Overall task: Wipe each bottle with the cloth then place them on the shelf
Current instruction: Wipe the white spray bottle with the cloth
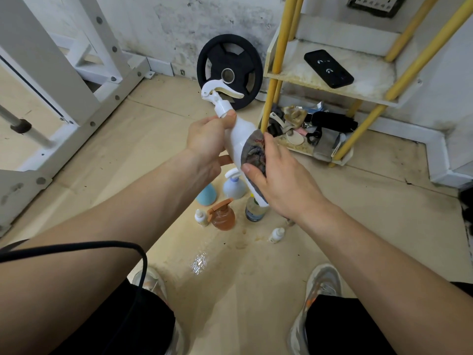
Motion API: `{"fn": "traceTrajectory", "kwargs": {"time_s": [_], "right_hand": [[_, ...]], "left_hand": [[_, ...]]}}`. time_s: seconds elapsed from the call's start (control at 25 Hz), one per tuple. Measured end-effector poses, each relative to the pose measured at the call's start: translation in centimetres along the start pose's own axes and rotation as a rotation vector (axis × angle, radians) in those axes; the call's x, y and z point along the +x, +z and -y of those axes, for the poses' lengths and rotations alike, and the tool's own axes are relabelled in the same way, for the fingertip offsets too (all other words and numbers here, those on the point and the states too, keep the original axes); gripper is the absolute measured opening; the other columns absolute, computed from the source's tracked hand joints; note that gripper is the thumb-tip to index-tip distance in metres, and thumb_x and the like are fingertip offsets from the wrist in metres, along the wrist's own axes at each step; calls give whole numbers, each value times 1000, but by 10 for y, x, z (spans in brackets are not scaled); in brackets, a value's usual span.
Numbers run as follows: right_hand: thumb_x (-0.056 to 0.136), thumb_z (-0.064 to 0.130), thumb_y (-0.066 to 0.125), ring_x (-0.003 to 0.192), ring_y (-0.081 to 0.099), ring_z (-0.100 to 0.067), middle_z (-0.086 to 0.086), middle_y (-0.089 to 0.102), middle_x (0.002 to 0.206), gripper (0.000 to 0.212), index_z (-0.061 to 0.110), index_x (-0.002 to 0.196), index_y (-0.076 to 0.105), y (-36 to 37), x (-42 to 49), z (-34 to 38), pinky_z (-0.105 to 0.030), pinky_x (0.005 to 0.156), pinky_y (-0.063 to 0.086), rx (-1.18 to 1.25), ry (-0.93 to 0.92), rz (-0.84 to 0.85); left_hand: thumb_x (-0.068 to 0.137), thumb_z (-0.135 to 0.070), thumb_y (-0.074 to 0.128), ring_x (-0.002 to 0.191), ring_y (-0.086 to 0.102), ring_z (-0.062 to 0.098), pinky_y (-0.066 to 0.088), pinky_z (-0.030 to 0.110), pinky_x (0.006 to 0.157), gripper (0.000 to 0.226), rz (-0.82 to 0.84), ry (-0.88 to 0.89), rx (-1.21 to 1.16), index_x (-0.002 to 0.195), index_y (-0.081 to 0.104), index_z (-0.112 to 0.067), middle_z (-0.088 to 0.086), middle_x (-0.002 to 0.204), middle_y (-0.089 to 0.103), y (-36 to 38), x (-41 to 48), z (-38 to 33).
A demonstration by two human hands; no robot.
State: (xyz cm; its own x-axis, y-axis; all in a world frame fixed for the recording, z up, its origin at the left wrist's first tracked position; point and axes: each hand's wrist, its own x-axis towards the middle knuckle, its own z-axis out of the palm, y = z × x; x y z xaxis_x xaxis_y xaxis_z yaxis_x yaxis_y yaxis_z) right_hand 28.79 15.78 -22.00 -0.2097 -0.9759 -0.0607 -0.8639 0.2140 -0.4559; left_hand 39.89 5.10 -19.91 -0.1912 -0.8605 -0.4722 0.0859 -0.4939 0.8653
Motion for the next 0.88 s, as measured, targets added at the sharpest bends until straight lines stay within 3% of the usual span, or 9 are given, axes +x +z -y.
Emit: {"fn": "traceTrajectory", "kwargs": {"time_s": [0.12,0.2,0.32,0.44,0.52,0.6,0.72,0.8,0.88], "right_hand": [[97,56,49,128,48,-34,-14,44,145,82,17,158,10,-3,-1,-3,-43,100,44,11,9,21],[96,55,54,125,52,-28,-8,52,140,77,21,156,19,-6,1,-9,-43,101,46,146,9,50],[94,48,63,114,63,-13,6,66,124,52,31,140,45,-12,4,-21,-43,99,52,574,1,87],[98,28,63,103,70,-11,6,74,110,22,20,119,62,-17,4,-24,-32,89,56,976,50,125],[93,26,62,94,72,-12,4,76,99,20,15,109,66,-23,2,-19,-27,79,57,1200,115,167],[83,31,61,89,73,-14,2,77,96,31,13,108,67,-26,0,-16,-28,75,60,1368,178,223],[79,32,61,87,73,-16,-2,77,95,36,9,106,67,-27,-1,-12,-30,78,61,1451,217,269],[81,32,60,89,73,-16,-2,77,97,36,8,108,67,-26,0,-10,-30,81,60,1439,207,265],[89,33,60,89,72,-14,1,77,95,28,11,106,67,-22,2,-8,-30,81,60,1333,179,204]], "left_hand": [[92,-29,72,86,72,26,63,45,70,27,-3,-10,2,110,65,-10,4,92,73,-1,0,0],[91,-33,71,86,71,23,61,34,61,28,31,-41,35,111,66,-13,2,99,73,-2,-3,0],[92,-34,68,90,70,18,57,27,63,28,113,-42,41,113,70,-17,-1,110,73,-8,-2,-6],[92,-33,65,87,66,12,52,24,64,29,179,-23,45,119,71,-22,-6,111,72,-15,0,-11],[95,-36,63,82,61,12,48,24,70,34,251,-18,21,124,69,-20,-5,104,70,-16,0,-12],[98,-39,59,85,62,12,51,28,82,32,346,-9,10,118,70,-16,-3,99,69,-18,0,-15],[103,-33,48,113,58,22,45,41,106,32,560,-5,-71,123,62,-11,9,126,61,-22,5,-19],[106,-27,41,115,58,24,48,42,105,31,625,18,-95,122,59,-8,11,129,59,-23,5,-21],[106,-24,40,109,62,24,52,41,98,29,578,56,-81,118,60,-6,10,122,63,-21,3,-20]]}}
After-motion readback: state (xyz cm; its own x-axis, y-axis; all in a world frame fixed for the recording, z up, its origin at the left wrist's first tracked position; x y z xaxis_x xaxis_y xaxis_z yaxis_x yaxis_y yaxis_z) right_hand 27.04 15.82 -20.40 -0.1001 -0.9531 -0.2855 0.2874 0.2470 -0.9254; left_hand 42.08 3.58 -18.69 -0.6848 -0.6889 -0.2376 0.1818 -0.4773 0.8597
